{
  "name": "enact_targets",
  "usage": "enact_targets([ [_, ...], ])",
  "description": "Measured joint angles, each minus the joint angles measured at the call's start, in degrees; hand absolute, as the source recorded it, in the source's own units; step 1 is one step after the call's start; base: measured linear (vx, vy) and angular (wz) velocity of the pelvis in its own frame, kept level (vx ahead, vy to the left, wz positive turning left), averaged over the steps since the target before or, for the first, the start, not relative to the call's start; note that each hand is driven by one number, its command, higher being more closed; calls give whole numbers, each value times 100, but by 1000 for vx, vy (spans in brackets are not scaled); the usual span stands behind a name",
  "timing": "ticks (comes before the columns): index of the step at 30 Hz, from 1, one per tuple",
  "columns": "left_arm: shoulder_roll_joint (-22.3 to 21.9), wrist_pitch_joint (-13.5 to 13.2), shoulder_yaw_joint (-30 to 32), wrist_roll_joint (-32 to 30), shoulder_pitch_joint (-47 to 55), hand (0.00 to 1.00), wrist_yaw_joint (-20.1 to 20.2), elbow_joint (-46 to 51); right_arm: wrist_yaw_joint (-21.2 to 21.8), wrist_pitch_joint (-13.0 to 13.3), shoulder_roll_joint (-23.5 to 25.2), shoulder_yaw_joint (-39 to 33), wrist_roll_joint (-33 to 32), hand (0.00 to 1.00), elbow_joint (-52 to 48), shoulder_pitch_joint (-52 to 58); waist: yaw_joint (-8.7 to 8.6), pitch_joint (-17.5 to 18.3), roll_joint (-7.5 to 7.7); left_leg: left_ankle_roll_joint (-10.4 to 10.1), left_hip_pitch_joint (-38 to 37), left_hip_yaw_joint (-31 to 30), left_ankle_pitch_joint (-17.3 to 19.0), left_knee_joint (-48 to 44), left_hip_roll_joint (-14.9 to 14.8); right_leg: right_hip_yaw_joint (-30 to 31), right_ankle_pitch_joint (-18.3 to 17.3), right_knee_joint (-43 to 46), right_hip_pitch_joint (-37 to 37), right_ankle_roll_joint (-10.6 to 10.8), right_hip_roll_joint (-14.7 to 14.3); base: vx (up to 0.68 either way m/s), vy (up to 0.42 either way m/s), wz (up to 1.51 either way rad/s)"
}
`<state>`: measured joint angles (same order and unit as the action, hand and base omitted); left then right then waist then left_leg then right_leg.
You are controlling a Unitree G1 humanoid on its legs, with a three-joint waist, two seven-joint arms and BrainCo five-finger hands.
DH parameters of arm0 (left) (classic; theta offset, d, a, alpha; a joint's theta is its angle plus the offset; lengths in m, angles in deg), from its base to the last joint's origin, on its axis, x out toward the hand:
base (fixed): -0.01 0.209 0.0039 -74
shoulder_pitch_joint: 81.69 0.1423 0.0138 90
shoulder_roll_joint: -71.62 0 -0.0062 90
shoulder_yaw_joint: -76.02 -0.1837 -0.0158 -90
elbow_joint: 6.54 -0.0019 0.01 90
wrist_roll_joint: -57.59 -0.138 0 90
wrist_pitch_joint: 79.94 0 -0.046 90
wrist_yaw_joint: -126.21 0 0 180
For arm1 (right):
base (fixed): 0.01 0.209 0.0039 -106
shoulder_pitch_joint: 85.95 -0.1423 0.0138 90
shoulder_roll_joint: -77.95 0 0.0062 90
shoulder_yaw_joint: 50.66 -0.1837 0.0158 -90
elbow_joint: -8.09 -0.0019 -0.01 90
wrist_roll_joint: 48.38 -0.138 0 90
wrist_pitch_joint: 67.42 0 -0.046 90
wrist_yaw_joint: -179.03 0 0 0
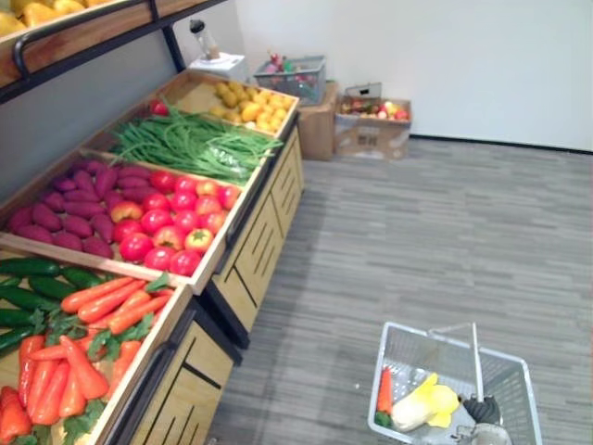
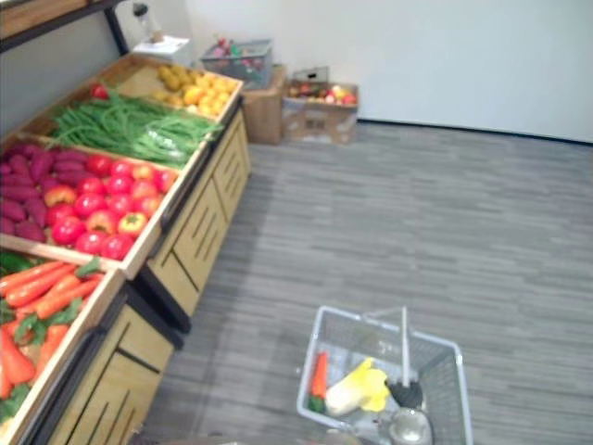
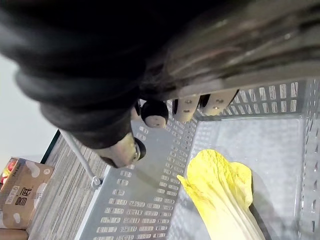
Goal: Pick vegetable in the basket
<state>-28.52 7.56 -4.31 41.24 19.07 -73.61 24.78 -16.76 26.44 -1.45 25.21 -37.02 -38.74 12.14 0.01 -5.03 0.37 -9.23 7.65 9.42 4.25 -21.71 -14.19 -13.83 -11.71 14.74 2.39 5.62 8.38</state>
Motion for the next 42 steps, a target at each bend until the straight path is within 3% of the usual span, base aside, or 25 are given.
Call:
enact_targets([
  [2,6,9,0,-2,-34,0,0,52,-5,0,-115,0,-3,100,-135,110,28,-179,-24,169,432,-240,-338,-1124,-143,-2,-14,-92,-252,-28,-64,31,-151,-8],
  [5,5,16,-8,-3,-25,0,-13,52,-29,-6,-163,-61,-2,100,-219,214,36,-222,15,157,569,-259,-947,-1438,-132,2,37,-408,-575,-94,-79,85,-124,0],
  [6,-16,15,-22,-3,-51,0,-12,54,-40,-6,-165,-95,-3,100,-233,205,34,-224,-20,141,654,-254,-875,-1539,-99,6,102,-510,-637,-173,-73,130,-72,2],
  [8,-117,18,-29,-5,-89,0,-10,55,-68,-10,-201,-124,-3,100,-244,187,38,-256,-85,104,760,-199,-320,-1573,113,-8,188,-607,-683,-184,-58,143,-30,-5],
  [9,-133,28,-31,-19,-78,0,3,48,-75,-15,-202,-124,-4,100,-244,160,46,-259,-88,143,775,-120,-24,-1332,374,-2,213,-680,-738,-176,-39,172,44,-17],
  [11,-148,39,-72,-30,-51,0,15,46,-82,-17,-203,-124,-1,100,-244,126,54,-287,-124,167,642,60,-2,-748,594,48,215,-684,-787,-169,-37,157,71,-27],
  [12,-195,50,-91,-36,-21,0,26,43,-82,-18,-240,-125,3,100,-244,97,84,-330,-219,365,462,180,-201,-71,720,148,210,-679,-808,-159,-102,160,110,-32],
  [13,-196,53,-88,-76,-69,0,31,48,-81,-20,-197,-121,7,100,-249,87,135,-328,-233,433,175,216,-148,309,807,236,214,-745,-817,-97,-73,180,126,-27],
  [17,-128,35,-89,-241,-161,0,38,43,-82,-20,-153,-105,13,100,-374,16,172,-463,-48,451,80,210,-156,661,1031,285,308,-1112,-902,48,39,91,61,2],
  [21,-110,55,-154,-278,-84,0,42,-3,-79,-14,-151,25,221,100,-419,7,188,-457,-36,617,-221,192,-50,1000,1119,317,218,-935,-891,78,96,24,25,-7],
  [22,-90,61,-183,-293,-101,0,52,-70,-79,-12,-173,67,228,100,-442,-21,173,-451,-38,732,-370,178,147,1284,1194,325,-91,-609,-725,164,166,12,83,4],
  [23,3,64,-272,-293,-84,0,67,-76,-78,-17,-156,109,230,100,-435,49,176,-449,122,749,-557,157,281,1473,1354,327,-295,-103,-608,307,364,35,31,5],
  [24,28,62,-298,-295,-51,0,63,-69,-73,-16,-172,132,235,100,-443,50,172,-451,125,753,-628,119,267,1603,1373,371,-353,359,-443,404,393,-1,16,-4],
  [26,105,125,-437,-291,17,0,71,-174,-69,-42,-122,332,238,100,-433,-21,154,-441,185,763,-733,88,223,1650,1341,665,-80,2093,392,729,506,21,15,-6],
  [27,161,152,-478,-290,10,0,69,-173,-75,-47,-80,349,237,100,-438,-115,152,-448,194,814,-875,73,214,1680,1278,749,190,2698,688,692,544,124,35,17],
  [29,168,171,-473,-288,8,0,59,-154,-68,-57,-57,381,238,100,-434,-122,145,-423,290,879,-900,-17,203,1687,1218,520,15,2951,836,463,708,145,-17,32],
  [31,228,179,-450,-249,-3,0,42,-102,-68,-56,-40,398,244,100,-405,-175,146,-394,398,771,-981,-192,132,1716,1073,95,-109,2557,826,246,942,208,-117,41],
  [33,191,175,-351,-249,-39,0,16,5,-68,-50,-38,402,407,100,-405,-341,145,-388,359,606,-959,-344,99,1748,751,201,-30,1330,821,299,849,184,-198,29],
  [35,221,172,-346,-251,-72,0,2,7,-68,-49,-31,402,438,100,-405,-396,153,-368,395,447,-907,-429,87,1767,640,447,201,506,830,315,843,137,-298,29],
  [36,252,173,-334,-251,-98,0,-1,4,-68,-58,-28,397,440,100,-402,-423,149,-337,453,267,-860,-557,111,1771,596,676,619,35,833,318,866,167,-476,44],
  [37,320,173,-334,-251,-84,0,-4,1,-68,-68,23,398,440,100,-397,-357,159,-229,644,53,-851,-636,141,1802,615,765,1190,-225,825,326,909,142,-463,48],
  [38,295,189,-264,-247,-145,0,-7,-107,-69,-76,-4,384,438,100,-308,-353,186,-215,529,-119,-891,-735,135,1845,501,653,990,-152,818,670,834,133,-437,33],
  [39,203,193,-243,-245,-136,0,-22,-123,-71,-89,-37,373,438,100,-269,-361,187,-198,438,-152,-856,-755,94,1873,336,518,961,-156,812,590,686,127,-370,24],
  [41,-80,178,-177,-246,-139,0,-61,-127,-121,-120,-152,335,436,100,-271,-349,169,-136,-12,-263,-830,-697,-141,1984,-72,289,834,-253,721,406,271,124,-324,21],
  [42,-111,173,-155,-249,-144,0,-61,-125,-123,-135,-169,334,433,100,-268,-341,171,-133,-51,-285,-836,-697,-237,2012,-124,251,829,-300,682,387,203,97,-249,19],
])
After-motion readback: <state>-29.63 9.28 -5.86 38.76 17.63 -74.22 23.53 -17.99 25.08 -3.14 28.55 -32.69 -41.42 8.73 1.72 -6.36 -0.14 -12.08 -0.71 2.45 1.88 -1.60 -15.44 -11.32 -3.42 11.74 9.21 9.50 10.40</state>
